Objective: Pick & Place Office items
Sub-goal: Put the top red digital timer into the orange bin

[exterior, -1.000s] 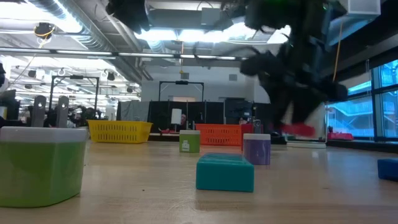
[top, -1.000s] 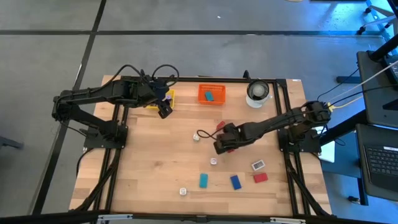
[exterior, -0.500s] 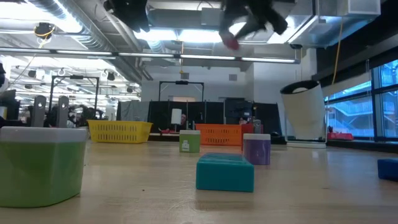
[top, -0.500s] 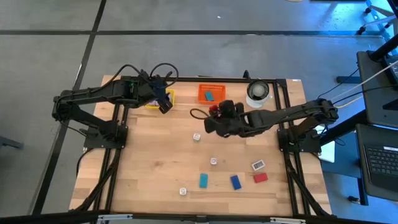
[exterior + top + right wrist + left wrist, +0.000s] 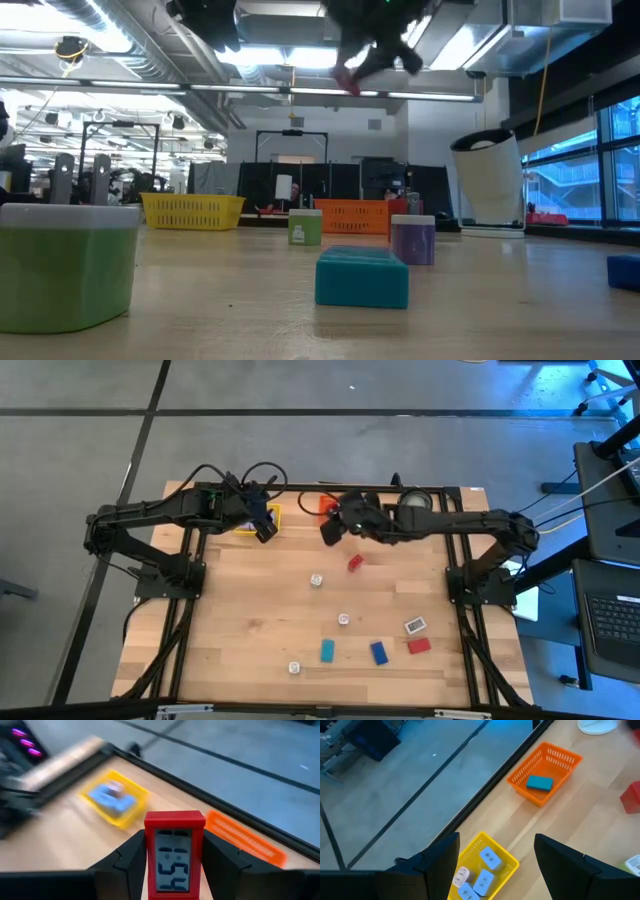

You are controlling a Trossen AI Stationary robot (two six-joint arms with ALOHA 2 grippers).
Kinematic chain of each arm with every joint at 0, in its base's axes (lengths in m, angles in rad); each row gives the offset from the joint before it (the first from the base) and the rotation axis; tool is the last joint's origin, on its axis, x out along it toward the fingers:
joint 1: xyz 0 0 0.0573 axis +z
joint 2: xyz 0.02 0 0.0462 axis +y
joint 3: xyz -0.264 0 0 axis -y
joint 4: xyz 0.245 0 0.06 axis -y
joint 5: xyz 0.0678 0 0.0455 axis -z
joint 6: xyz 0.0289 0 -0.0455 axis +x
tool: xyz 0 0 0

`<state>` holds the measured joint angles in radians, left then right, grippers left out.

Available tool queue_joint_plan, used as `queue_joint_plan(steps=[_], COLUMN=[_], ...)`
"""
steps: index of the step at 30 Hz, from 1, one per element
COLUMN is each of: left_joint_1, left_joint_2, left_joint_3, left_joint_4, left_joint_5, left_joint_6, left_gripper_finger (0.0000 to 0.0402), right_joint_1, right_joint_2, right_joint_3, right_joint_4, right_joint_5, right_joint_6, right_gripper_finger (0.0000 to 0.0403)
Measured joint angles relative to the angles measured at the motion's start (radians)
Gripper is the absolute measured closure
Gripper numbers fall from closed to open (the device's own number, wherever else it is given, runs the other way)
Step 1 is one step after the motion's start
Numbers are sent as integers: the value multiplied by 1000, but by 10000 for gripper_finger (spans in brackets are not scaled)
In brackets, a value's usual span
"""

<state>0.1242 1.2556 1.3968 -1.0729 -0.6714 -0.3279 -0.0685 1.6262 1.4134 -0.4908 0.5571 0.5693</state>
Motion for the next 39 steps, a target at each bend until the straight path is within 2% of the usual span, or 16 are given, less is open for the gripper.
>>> queue_joint_plan(steps=[7, 12, 17, 26, 33, 39], left_joint_1=[0, 11, 23, 29, 29, 29], left_joint_2=[0, 0, 0, 0, 0, 0], left_joint_3=[0, 0, 0, 0, 0, 0], left_joint_4=[0, 3, 3, 3, 3, 3], left_joint_5=[-11, -27, -13, -16, -16, -17], left_joint_6=[1, 1, -2, -1, 1, 11], left_gripper_finger=[148, 148, 148, 148, 148, 148], right_joint_1=[-195, -258, -280, -292, -291, -292], right_joint_2=[82, 138, 208, 295, 339, 340], right_joint_3=[-124, -160, -161, -161, -162, -162], right_joint_4=[25, 132, 217, 255, 264, 282], right_joint_5=[-52, -89, -106, -99, -161, -157], right_joint_6=[122, 149, 99, 76, 100, 122], right_gripper_finger=[241, 241, 241, 240, 239, 202])
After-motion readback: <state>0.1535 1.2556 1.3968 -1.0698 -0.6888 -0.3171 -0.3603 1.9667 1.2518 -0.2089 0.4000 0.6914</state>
